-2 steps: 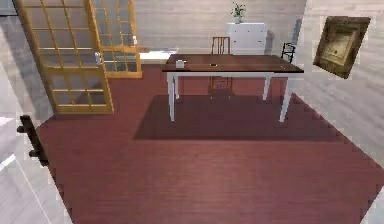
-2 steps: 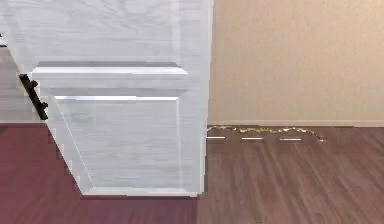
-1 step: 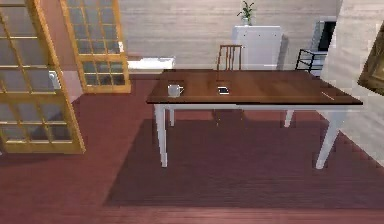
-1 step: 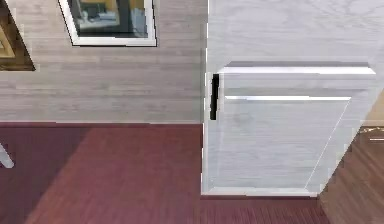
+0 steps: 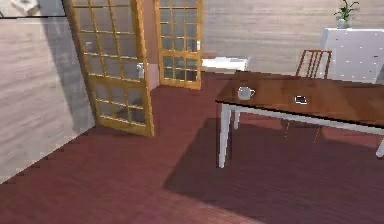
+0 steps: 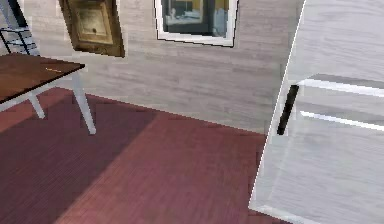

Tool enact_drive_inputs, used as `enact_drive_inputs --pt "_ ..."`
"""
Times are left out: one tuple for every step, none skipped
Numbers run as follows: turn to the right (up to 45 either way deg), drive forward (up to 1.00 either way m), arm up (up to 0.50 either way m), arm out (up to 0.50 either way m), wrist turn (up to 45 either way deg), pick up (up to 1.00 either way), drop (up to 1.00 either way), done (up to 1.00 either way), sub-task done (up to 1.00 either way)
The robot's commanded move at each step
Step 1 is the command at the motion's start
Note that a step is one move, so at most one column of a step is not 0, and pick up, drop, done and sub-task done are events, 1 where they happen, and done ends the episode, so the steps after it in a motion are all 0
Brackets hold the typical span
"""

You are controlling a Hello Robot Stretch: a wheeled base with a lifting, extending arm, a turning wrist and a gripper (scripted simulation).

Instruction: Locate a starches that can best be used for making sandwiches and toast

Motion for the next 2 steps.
enact_drive_inputs --pt "0.0 1.00 0.00 0.00 0.0 0.00 0.00 0.00 0.00" --pt "-3.0 0.00 0.00 0.00 0.0 0.00 0.00 0.00 0.00"
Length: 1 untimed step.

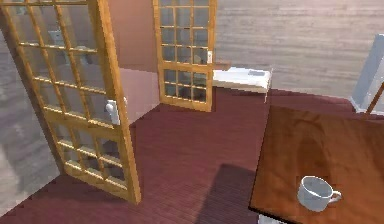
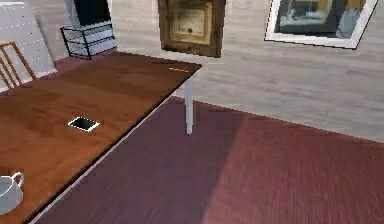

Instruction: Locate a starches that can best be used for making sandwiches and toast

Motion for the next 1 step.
enact_drive_inputs --pt "-27.0 0.00 0.00 0.00 0.0 0.00 0.00 0.00 0.00"
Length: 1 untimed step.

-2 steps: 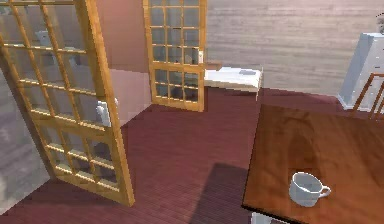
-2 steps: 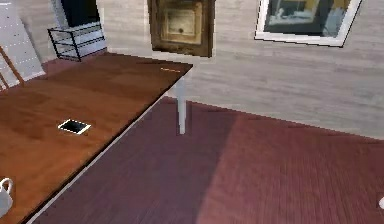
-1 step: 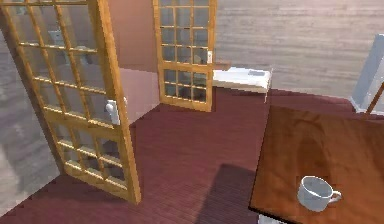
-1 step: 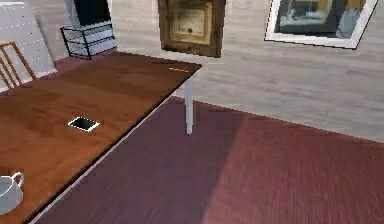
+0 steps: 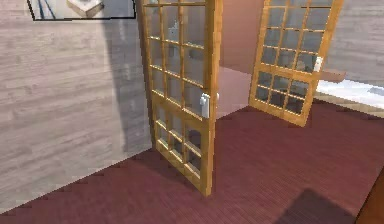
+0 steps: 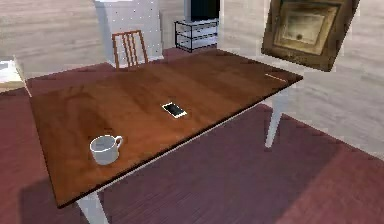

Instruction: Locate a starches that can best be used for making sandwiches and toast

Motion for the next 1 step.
enact_drive_inputs --pt "0.0 0.75 0.00 0.00 0.0 0.00 0.00 0.00 0.00"
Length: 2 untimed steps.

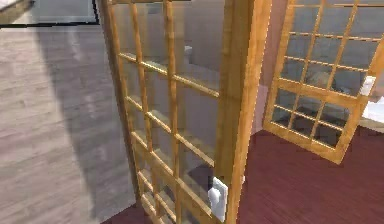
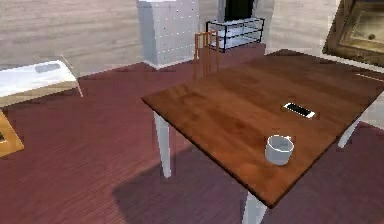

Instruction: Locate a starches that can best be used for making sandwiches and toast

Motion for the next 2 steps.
enact_drive_inputs --pt "45.0 0.00 0.00 0.00 0.0 0.00 0.00 0.00 0.00" --pt "0.0 0.85 0.00 0.00 0.0 0.00 0.00 0.00 0.00"
